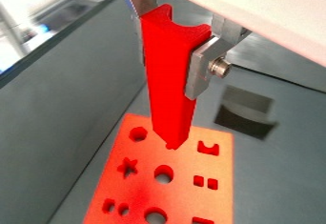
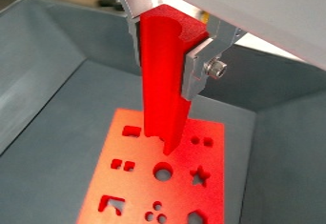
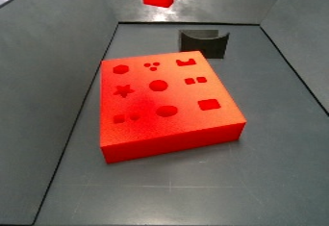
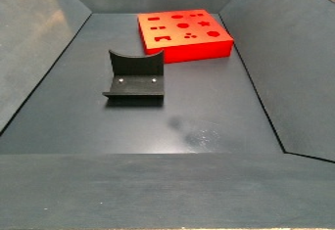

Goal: Pick up the arch object. Move up. Rotate the arch object. Move to above the board. Insert the arch object.
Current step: Move to above the board, then insert the arch object.

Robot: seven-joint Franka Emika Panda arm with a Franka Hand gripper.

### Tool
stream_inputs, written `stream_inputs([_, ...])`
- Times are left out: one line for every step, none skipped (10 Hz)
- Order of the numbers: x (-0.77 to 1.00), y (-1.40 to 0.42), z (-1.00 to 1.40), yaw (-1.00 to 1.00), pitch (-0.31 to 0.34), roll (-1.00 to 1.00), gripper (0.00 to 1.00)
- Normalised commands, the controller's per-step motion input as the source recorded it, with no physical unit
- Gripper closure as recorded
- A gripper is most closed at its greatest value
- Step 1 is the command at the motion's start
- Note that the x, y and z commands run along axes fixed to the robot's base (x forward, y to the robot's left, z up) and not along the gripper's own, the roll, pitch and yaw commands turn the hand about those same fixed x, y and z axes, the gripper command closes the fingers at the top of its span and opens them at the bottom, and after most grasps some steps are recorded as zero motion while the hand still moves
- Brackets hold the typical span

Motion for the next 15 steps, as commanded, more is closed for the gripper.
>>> stream_inputs([0.07, -0.05, 0.02, 1.00, 0.189, -0.02, 1.00])
stream_inputs([0.06, -0.03, 0.03, 1.00, 0.235, 0.00, 1.00])
stream_inputs([0.06, -0.03, 0.03, 0.75, 0.208, 0.01, 1.00])
stream_inputs([0.07, -0.02, 0.02, 0.41, 0.168, 0.03, 1.00])
stream_inputs([0.06, -0.02, 0.02, 0.29, 0.152, 0.03, 1.00])
stream_inputs([0.01, 0.80, -1.00, 0.30, -0.044, 0.02, 1.00])
stream_inputs([0.02, 0.78, -1.00, 0.30, -0.004, 0.03, 1.00])
stream_inputs([0.10, 0.77, -0.89, 0.28, 0.003, 0.05, 1.00])
stream_inputs([0.06, 0.76, -0.92, 0.33, 0.000, 0.02, 1.00])
stream_inputs([0.20, 0.51, -0.91, 0.53, -0.071, 0.00, 1.00])
stream_inputs([0.14, 0.39, -0.86, 0.61, -0.144, 0.00, 1.00])
stream_inputs([0.25, 0.37, -0.79, 0.54, -0.151, -0.01, 1.00])
stream_inputs([0.58, 0.29, -0.65, 0.39, -0.099, -0.10, 1.00])
stream_inputs([0.86, 0.09, -0.59, 0.18, 0.001, 0.00, 1.00])
stream_inputs([0.93, 0.10, -0.59, 0.17, 0.020, 0.00, 1.00])
